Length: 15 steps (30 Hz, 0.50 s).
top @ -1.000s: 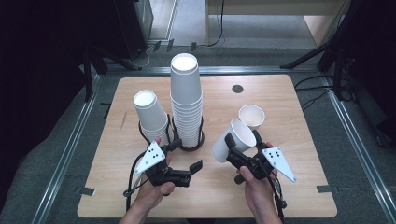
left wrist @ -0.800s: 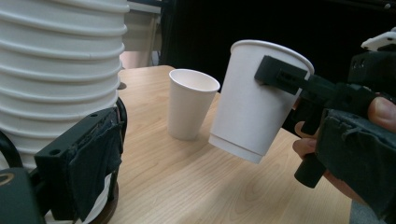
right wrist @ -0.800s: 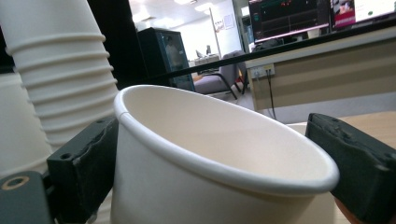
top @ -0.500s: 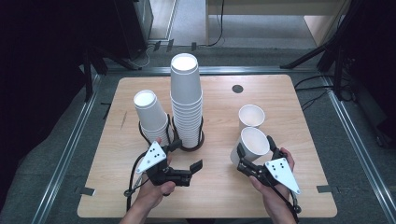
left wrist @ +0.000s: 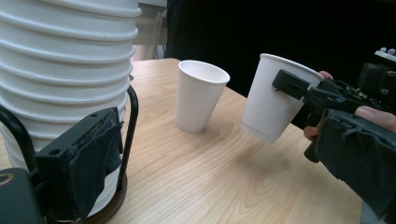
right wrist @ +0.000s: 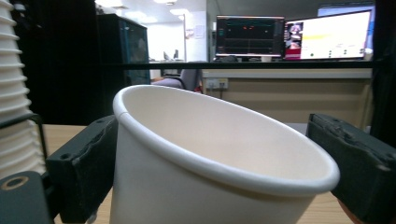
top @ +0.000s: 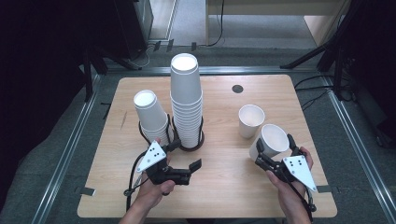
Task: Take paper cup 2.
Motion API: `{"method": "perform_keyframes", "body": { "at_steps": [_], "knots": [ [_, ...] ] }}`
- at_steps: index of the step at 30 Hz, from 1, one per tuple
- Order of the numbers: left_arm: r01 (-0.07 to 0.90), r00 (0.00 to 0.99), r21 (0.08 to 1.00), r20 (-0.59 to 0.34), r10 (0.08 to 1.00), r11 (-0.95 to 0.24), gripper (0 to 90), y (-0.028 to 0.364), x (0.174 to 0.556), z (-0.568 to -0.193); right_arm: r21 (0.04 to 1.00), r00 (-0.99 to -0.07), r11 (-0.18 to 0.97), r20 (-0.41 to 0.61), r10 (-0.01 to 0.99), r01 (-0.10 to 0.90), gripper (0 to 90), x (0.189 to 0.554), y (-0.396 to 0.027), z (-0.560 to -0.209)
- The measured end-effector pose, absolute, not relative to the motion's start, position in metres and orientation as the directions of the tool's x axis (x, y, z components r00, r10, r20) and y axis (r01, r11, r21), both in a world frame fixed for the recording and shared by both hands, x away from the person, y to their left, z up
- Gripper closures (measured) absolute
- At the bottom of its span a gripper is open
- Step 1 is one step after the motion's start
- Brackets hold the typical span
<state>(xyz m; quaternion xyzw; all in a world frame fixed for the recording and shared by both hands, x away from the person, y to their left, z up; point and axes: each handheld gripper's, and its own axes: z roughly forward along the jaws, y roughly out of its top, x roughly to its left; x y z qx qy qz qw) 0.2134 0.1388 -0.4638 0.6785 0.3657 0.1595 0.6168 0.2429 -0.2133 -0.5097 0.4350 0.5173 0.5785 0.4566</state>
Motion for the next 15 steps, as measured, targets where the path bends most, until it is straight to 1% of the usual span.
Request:
{"method": "perform_keyframes", "body": {
  "at_steps": [7, 15],
  "knots": [
    [0.302, 0.673, 0.953, -0.235, 0.701, 0.03, 1.0, 0.141, 0.215, -0.465, 0.998, -0.139, 0.013, -0.021, 0.99, -0.062, 6.8, 0.252, -0.232, -0.515],
    [0.302, 0.669, 0.953, -0.237, 0.704, 0.034, 1.0, 0.142, 0.216, -0.465, 0.998, -0.135, 0.045, -0.049, 0.99, -0.033, 6.6, 0.262, -0.235, -0.526]
  ]
}}
